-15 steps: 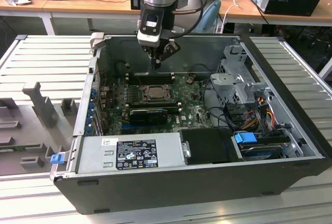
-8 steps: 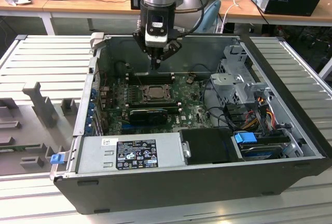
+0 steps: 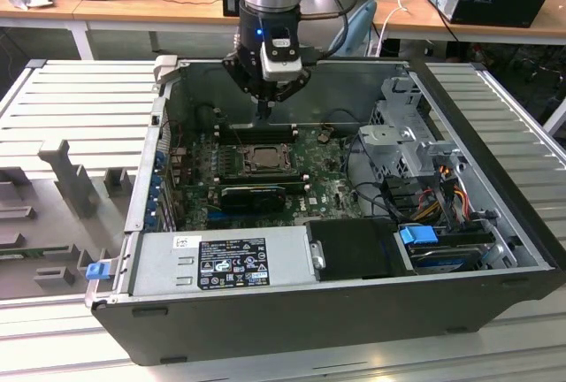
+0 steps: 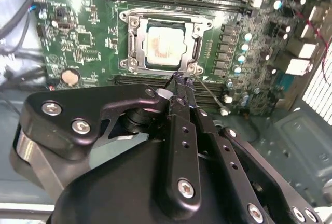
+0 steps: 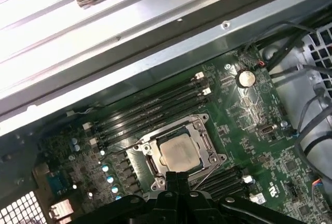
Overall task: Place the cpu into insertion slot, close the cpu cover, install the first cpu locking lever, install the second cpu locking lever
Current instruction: 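Install the first cpu locking lever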
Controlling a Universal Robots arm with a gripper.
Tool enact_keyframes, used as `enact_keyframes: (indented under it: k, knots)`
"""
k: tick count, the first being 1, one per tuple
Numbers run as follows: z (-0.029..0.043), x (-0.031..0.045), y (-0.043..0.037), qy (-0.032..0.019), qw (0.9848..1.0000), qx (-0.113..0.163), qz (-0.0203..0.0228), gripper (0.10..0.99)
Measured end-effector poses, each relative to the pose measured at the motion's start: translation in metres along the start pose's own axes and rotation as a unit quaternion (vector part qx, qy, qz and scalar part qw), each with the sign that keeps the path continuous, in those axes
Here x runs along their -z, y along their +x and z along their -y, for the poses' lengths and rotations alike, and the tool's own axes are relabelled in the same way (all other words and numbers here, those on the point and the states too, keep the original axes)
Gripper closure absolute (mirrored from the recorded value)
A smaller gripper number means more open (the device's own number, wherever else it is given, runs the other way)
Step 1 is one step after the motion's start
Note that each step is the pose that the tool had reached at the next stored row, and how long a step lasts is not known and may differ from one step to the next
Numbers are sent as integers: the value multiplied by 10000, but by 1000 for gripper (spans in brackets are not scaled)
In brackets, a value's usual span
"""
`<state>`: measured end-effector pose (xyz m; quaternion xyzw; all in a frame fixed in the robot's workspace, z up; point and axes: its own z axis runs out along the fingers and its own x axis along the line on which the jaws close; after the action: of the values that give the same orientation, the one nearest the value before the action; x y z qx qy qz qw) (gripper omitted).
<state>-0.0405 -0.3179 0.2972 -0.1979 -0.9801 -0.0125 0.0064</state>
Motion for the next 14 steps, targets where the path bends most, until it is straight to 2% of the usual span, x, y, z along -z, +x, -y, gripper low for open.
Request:
enact_keyframes:
  k: [3, 6, 9, 12, 13, 14]
  knots:
    - [0, -1, 0, 5, 9996, 283, -6, 980]
    - [0, -2, 0, 10, 9984, 561, -12, 980]
    - [0, -5, 0, 17, 9951, 987, -22, 980]
    - [0, -7, 0, 24, 9906, 1364, -30, 980]
    - [0, -8, 0, 25, 9896, 1437, -31, 980]
    - [0, -9, 0, 27, 9877, 1562, -34, 980]
